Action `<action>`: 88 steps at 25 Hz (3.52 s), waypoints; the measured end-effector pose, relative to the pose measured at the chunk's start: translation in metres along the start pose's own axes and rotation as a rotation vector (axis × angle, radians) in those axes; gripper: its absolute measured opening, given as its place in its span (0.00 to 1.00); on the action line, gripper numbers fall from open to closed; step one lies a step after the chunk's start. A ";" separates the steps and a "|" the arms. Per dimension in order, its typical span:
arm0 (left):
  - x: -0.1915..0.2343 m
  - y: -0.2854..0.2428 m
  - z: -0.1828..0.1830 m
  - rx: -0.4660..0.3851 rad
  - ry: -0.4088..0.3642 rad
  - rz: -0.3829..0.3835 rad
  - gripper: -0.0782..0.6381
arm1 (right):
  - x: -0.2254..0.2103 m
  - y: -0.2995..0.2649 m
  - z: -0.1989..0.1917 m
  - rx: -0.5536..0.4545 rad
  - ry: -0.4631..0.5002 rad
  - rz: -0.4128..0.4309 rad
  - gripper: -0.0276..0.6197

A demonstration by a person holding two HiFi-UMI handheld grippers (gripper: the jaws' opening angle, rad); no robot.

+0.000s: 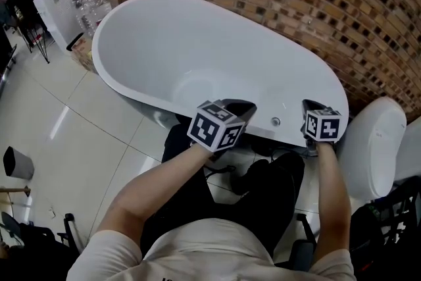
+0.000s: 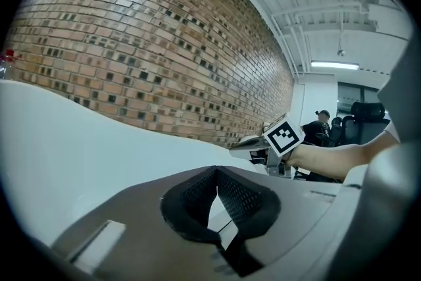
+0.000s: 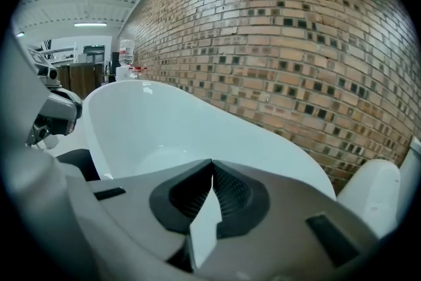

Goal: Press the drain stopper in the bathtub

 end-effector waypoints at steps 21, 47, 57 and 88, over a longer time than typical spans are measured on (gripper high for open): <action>0.005 0.031 -0.033 -0.042 0.043 0.037 0.12 | 0.053 0.027 -0.043 -0.109 0.000 0.049 0.07; 0.036 0.032 -0.092 -0.032 0.026 0.117 0.12 | 0.068 0.008 -0.107 -0.188 -0.073 0.028 0.06; 0.052 0.032 -0.106 -0.024 -0.026 0.152 0.12 | 0.070 -0.001 -0.112 -0.186 -0.130 0.043 0.06; 0.058 0.042 -0.122 -0.050 -0.102 0.191 0.12 | 0.079 -0.001 -0.106 -0.206 -0.106 0.074 0.07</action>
Point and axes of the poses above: the fingertips, and each gripper's own axes: y backward along the fingers, x to its left, z out of its top, the point moved 8 cm from there along y, backward along the fingers, and after that the axes turned 3 degrees about x, right-handed, at the moved point
